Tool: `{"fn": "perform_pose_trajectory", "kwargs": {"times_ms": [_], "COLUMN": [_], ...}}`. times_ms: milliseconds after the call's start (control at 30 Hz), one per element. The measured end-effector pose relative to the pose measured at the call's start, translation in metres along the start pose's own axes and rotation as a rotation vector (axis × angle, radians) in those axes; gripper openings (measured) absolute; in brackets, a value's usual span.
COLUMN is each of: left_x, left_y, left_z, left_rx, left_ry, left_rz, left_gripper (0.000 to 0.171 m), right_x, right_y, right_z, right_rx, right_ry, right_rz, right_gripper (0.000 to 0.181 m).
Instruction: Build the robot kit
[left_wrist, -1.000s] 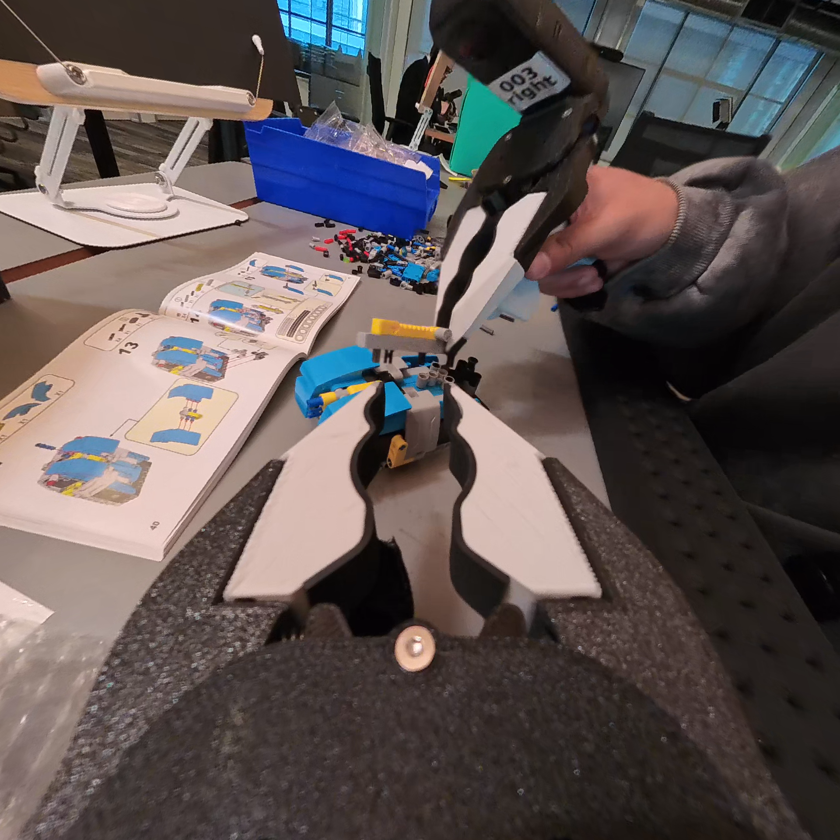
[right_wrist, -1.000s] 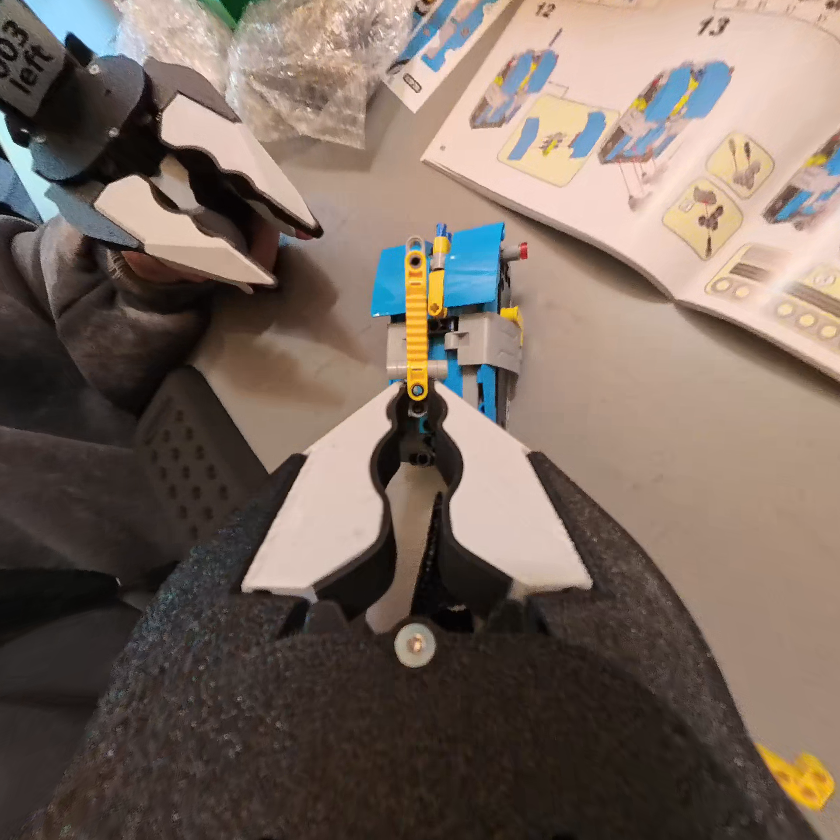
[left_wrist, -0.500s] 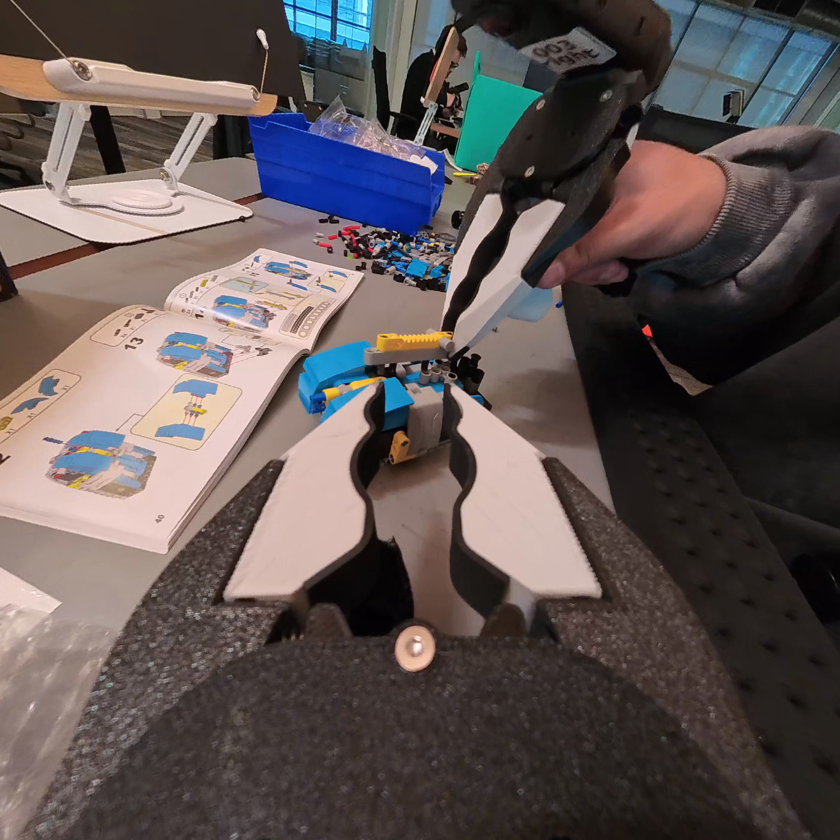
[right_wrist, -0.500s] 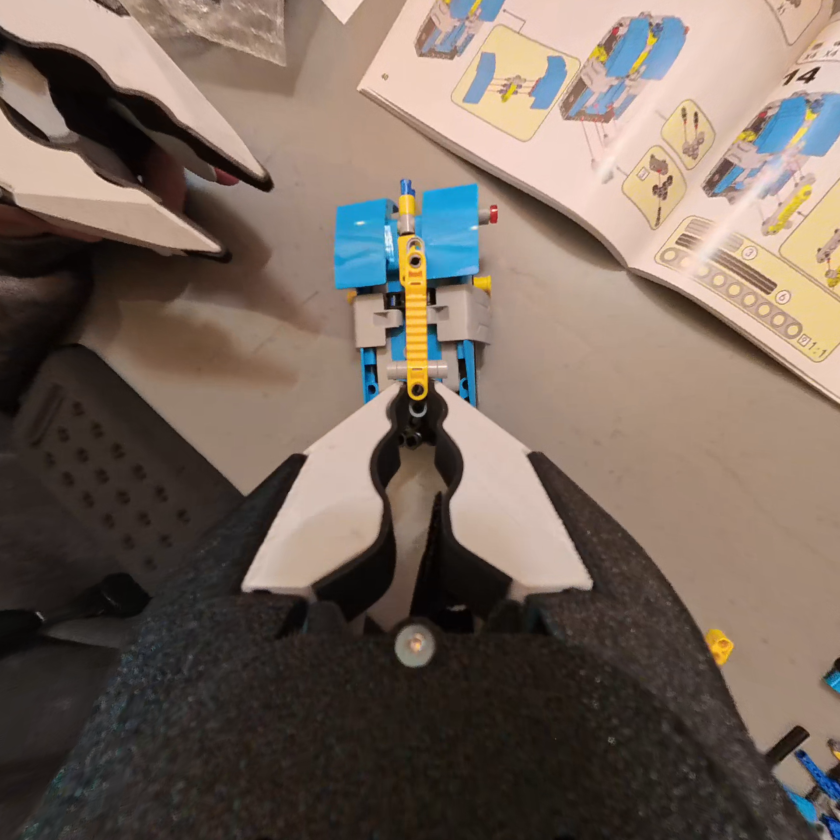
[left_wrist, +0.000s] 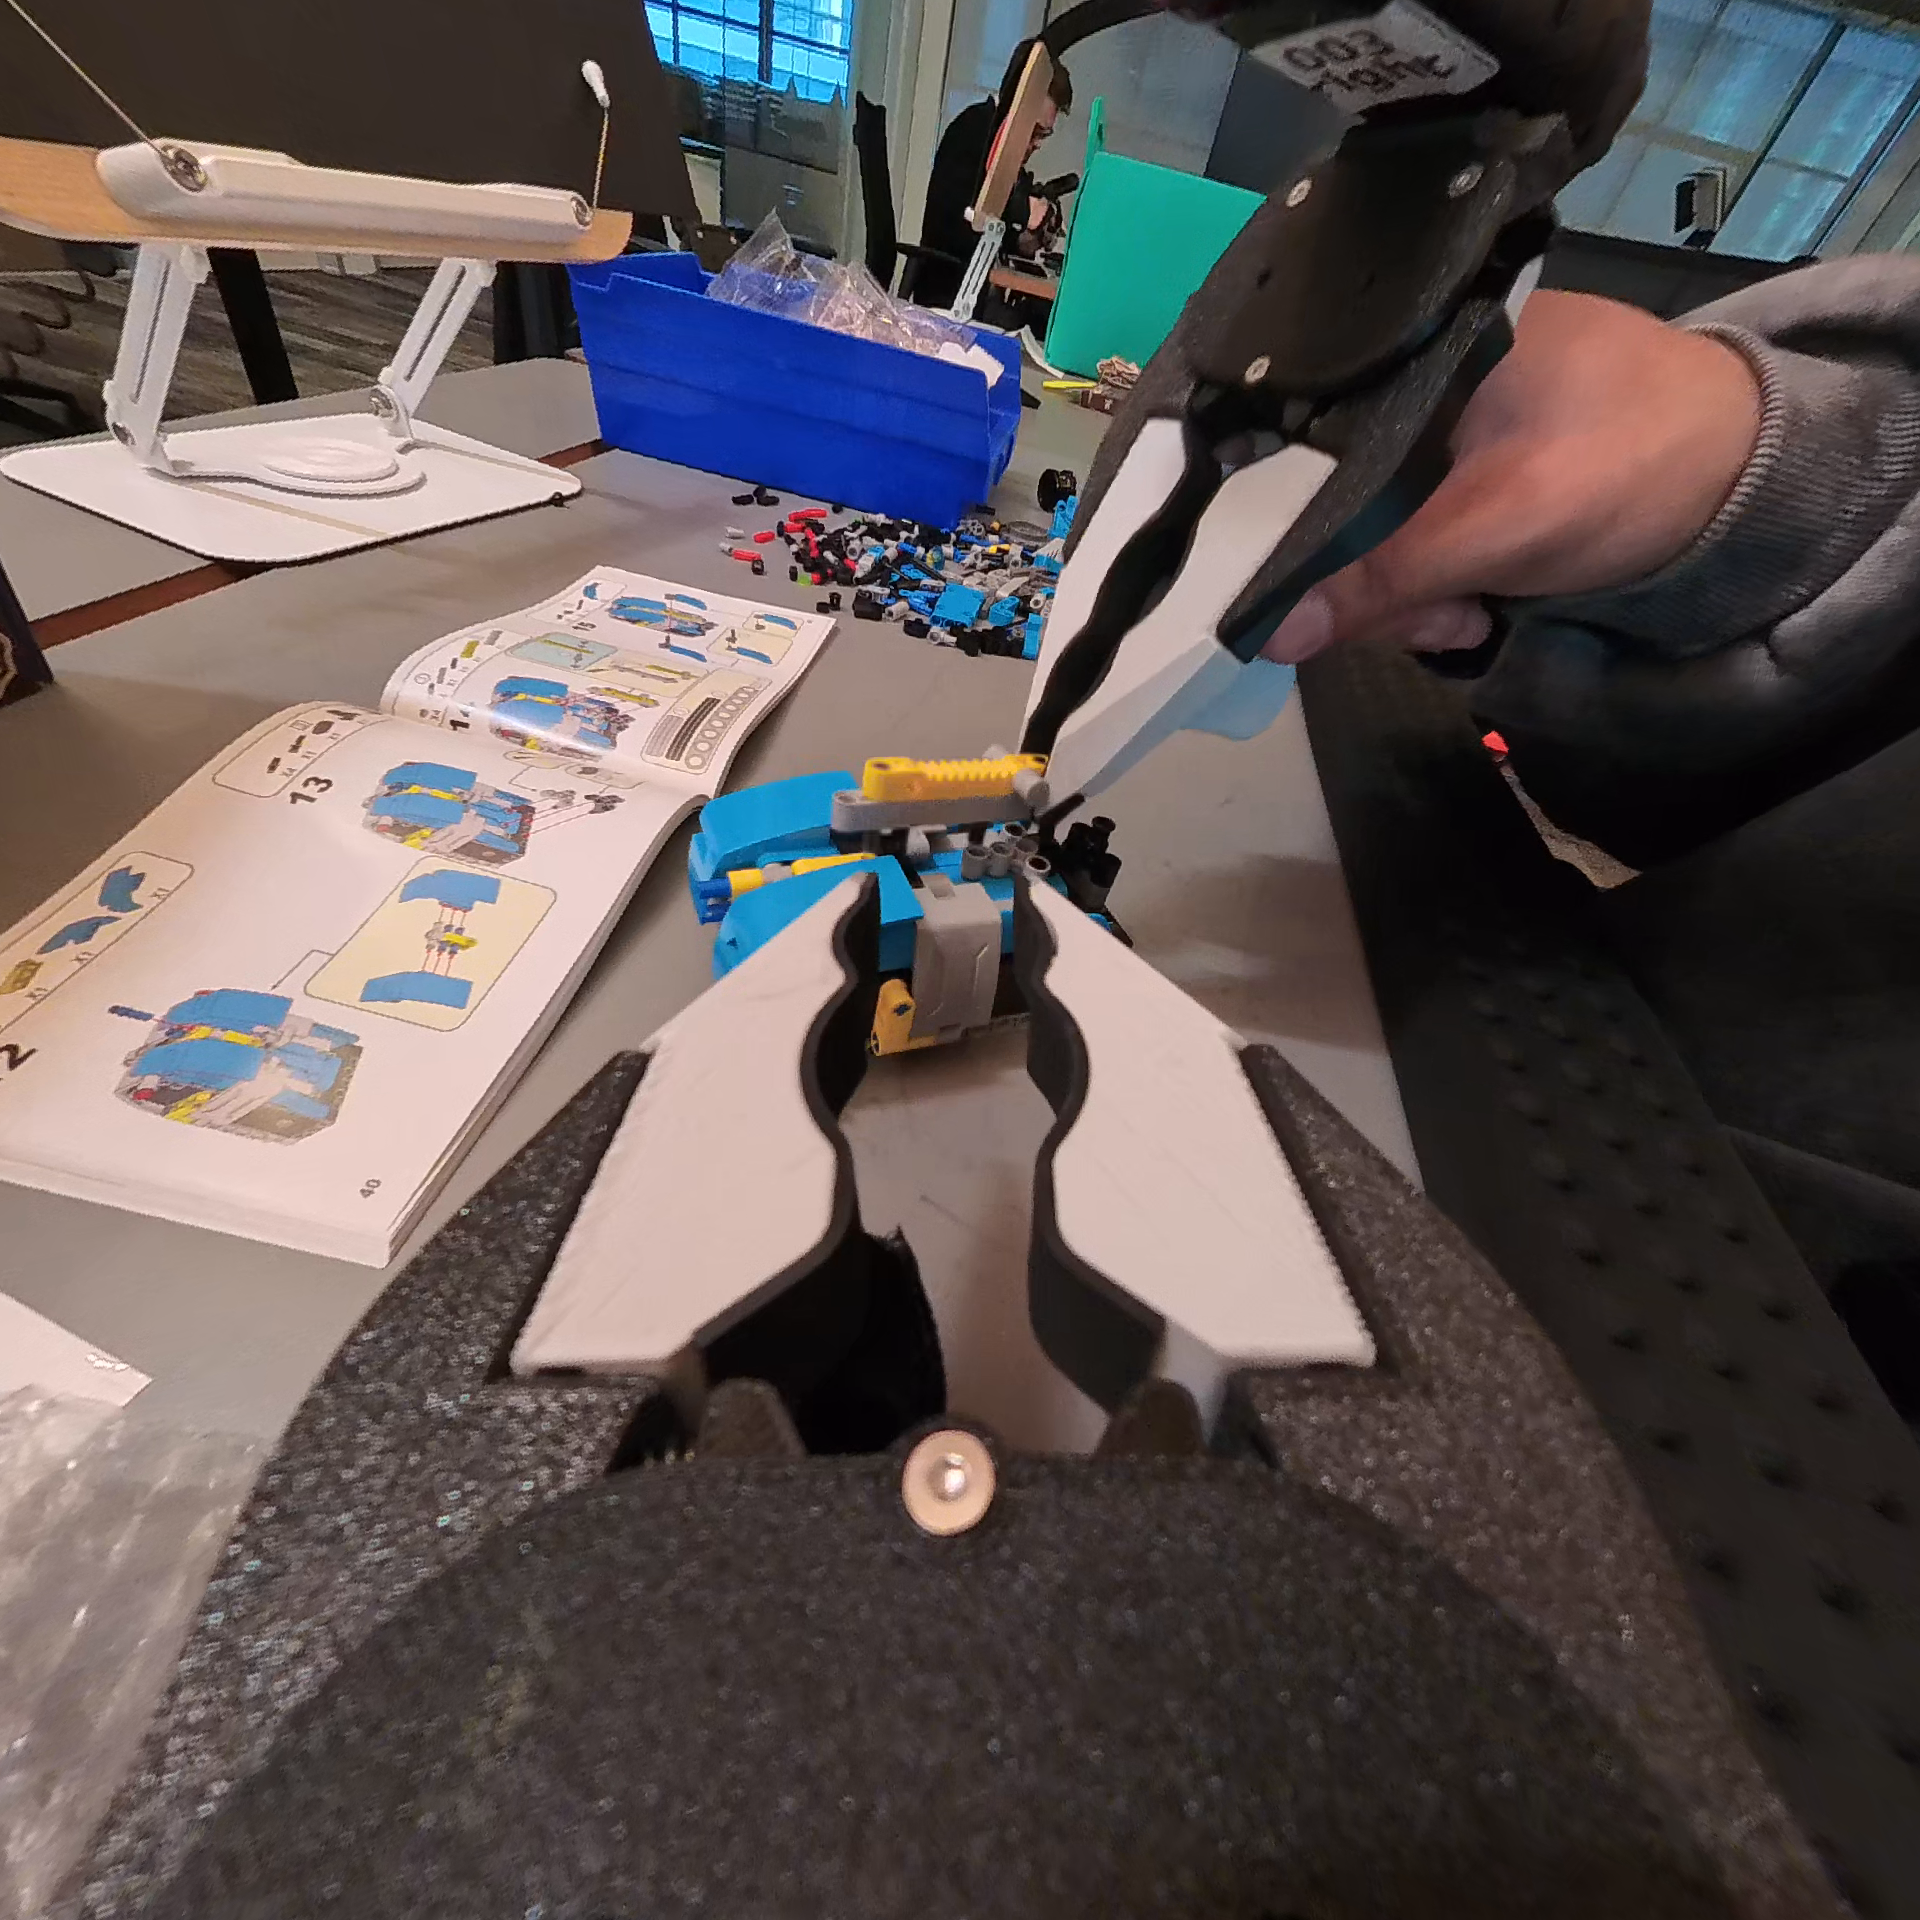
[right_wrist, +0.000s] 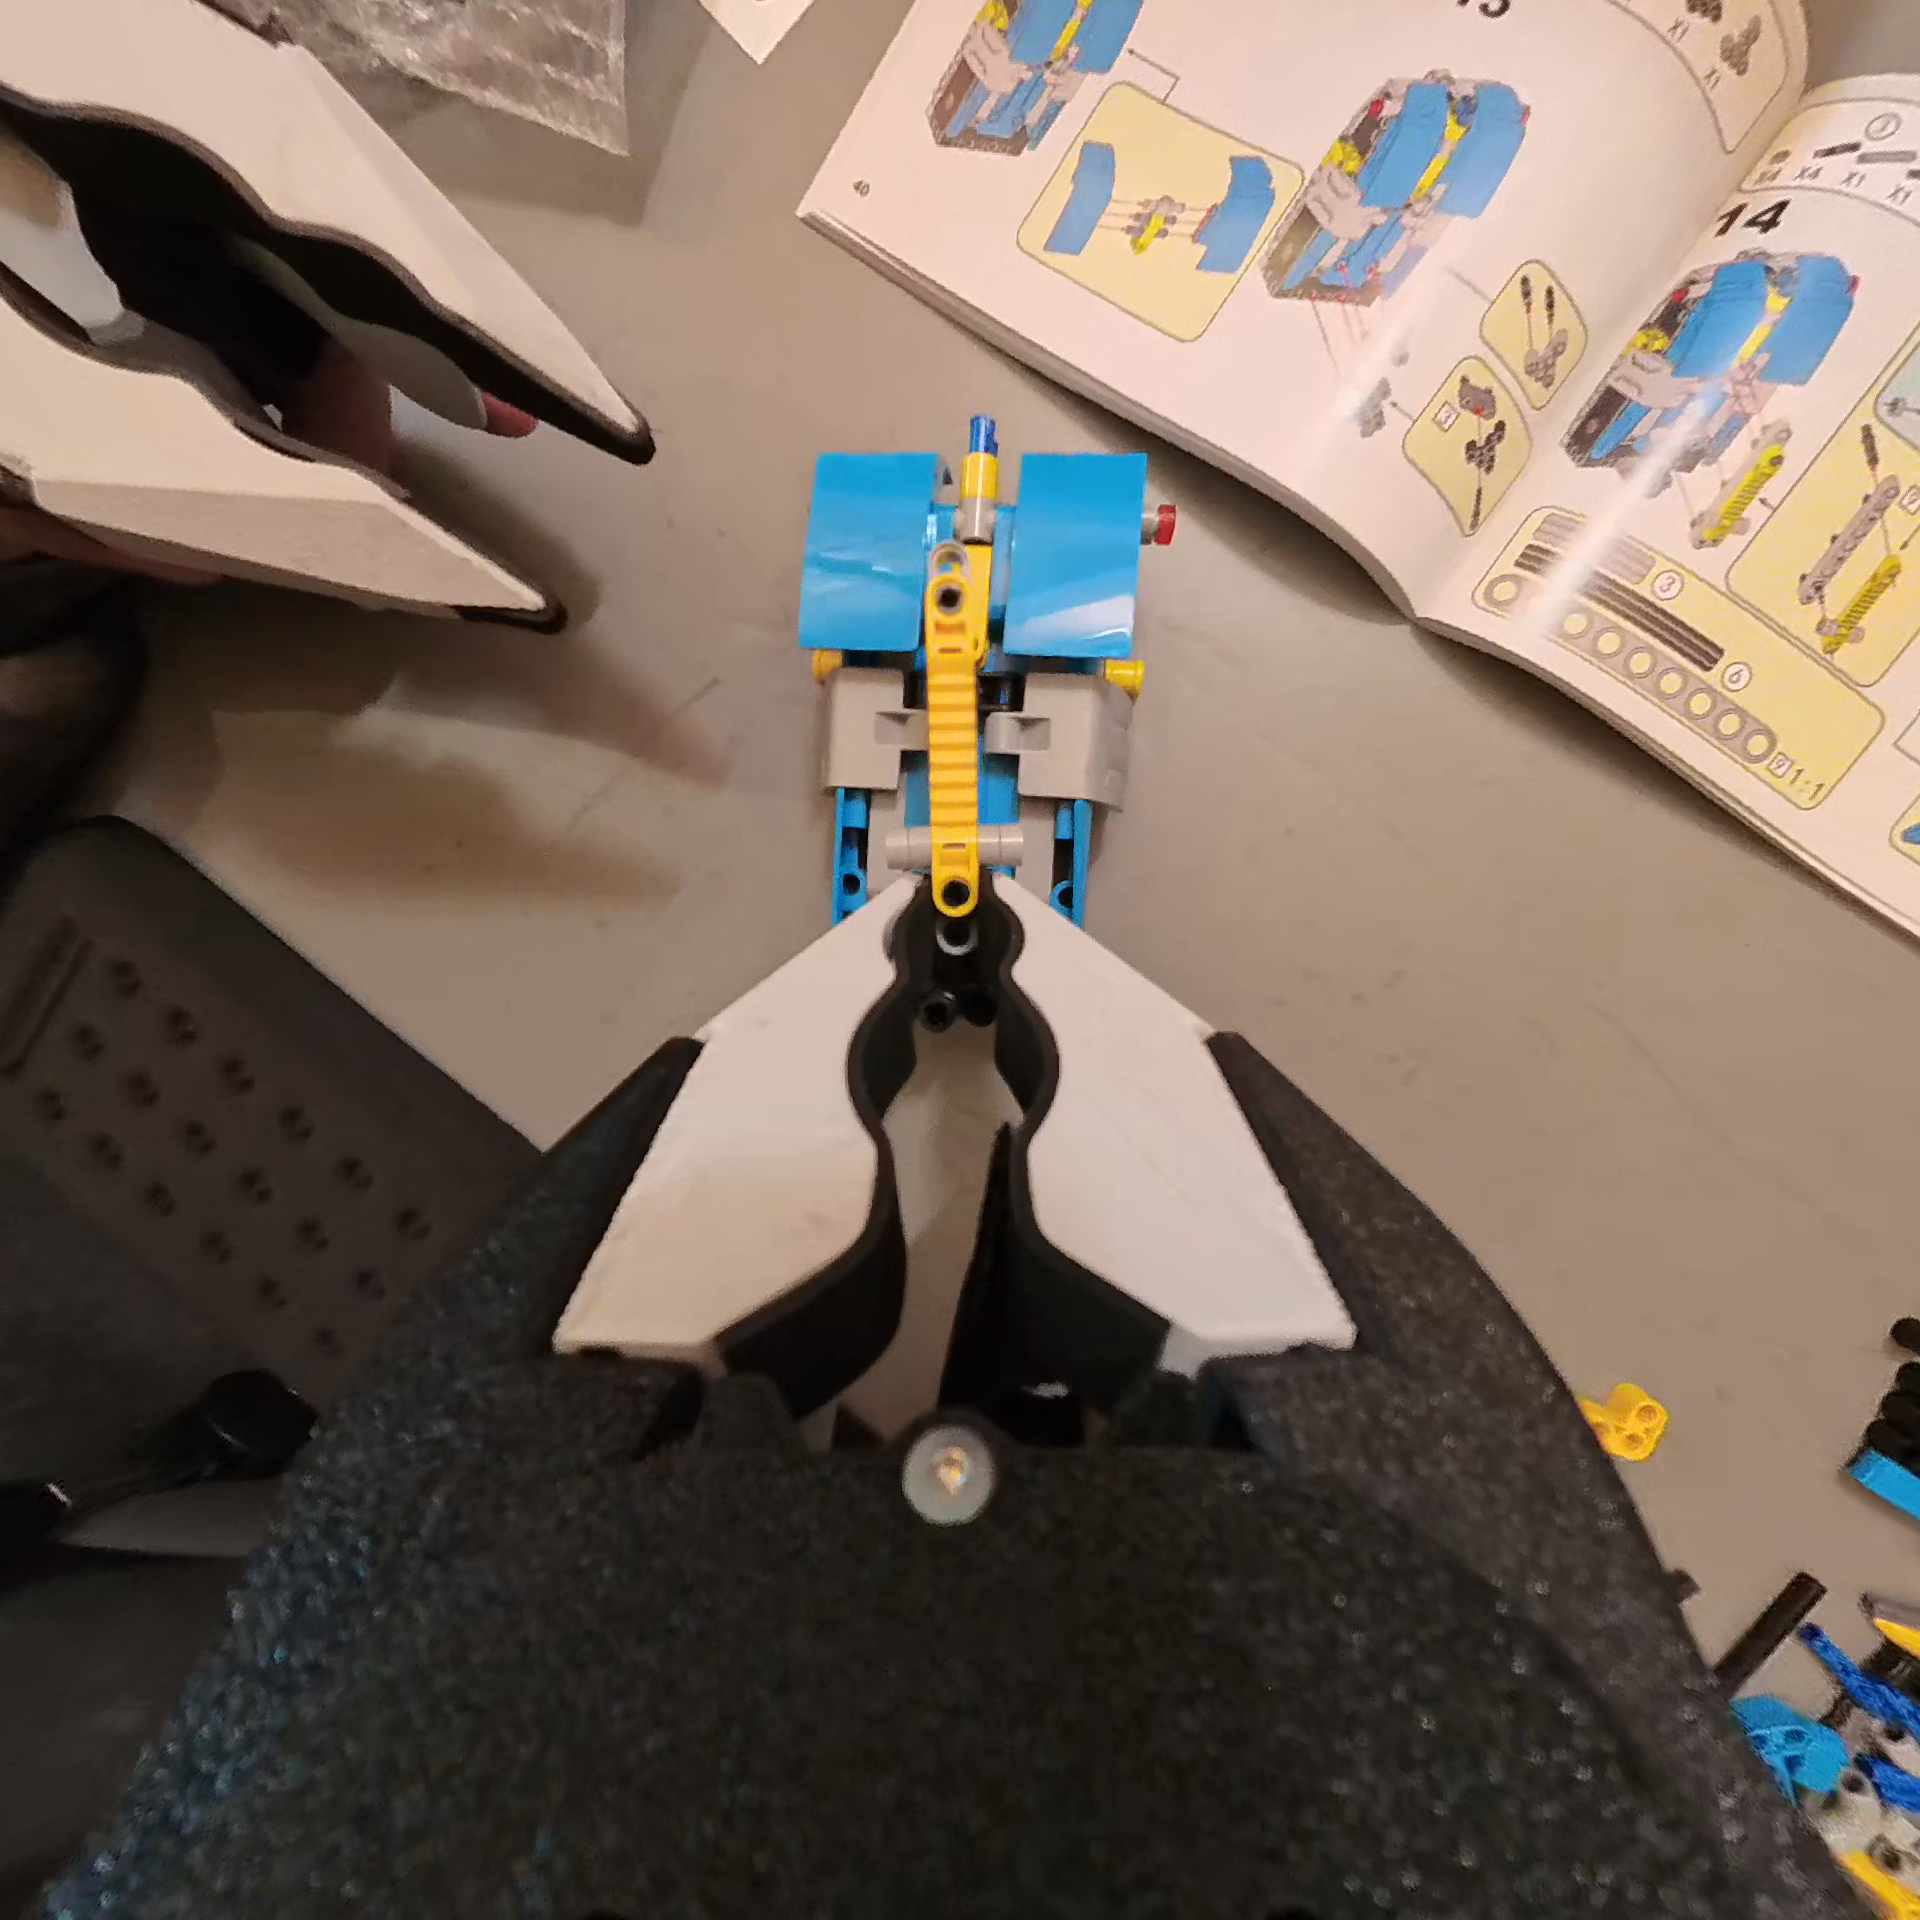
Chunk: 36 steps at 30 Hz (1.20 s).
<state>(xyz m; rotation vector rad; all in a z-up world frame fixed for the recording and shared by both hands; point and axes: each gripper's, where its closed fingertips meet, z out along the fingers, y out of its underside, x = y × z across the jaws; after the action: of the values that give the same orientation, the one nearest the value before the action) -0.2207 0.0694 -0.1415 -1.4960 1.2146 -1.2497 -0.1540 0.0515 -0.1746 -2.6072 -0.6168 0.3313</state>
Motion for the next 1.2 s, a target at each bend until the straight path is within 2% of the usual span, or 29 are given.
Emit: {"fn": "perform_pose_trajectory", "kwargs": {"times_ms": [267, 667, 767, 833, 933, 1033, 1100, 1200], "left_x": [0.0, -0.001, -0.014, -0.019, -0.02, -0.026, -0.022, -0.018], "left_y": [0.0, 0.0, -0.008, -0.012, -0.002, -0.014, -0.025, -0.011], "left_z": [0.0, 0.001, 0.001, 0.009, 0.026, 0.038, 0.046, 0.057], "left_rx": [-0.002, 0.0, 0.023, -0.003, -0.133, -0.118, -0.092, -0.195], "left_ry": [0.0, -0.015, -0.09, -0.105, -0.042, 0.005, 0.086, 0.135], "left_rz": [0.0, 0.012, 0.076, 0.139, 0.169, 0.117, 0.054, 0.094], "left_gripper": [0.025, 0.025, 0.024, 0.023, 0.022, 0.011, 0.006, 0.0], "right_x": [-0.001, -0.002, -0.001, -0.001, -0.001, -0.001, -0.001, -0.001], "right_y": [0.003, 0.003, 0.003, 0.003, 0.002, 0.002, 0.003, 0.003], "right_z": [0.001, 0.003, 0.003, 0.003, 0.003, 0.003, 0.003, 0.003], "right_rx": [-0.011, -0.063, -0.069, -0.074, -0.075, -0.072, -0.076, -0.087], "right_ry": [0.051, 0.1, 0.096, 0.104, 0.117, 0.114, 0.118, 0.123], "right_rz": [0.065, 0.035, 0.048, 0.041, 0.03, 0.035, 0.027, 0.02], "right_gripper": [0.007, 0.007, 0.007, 0.007, 0.007, 0.007, 0.007, 0.007]}}
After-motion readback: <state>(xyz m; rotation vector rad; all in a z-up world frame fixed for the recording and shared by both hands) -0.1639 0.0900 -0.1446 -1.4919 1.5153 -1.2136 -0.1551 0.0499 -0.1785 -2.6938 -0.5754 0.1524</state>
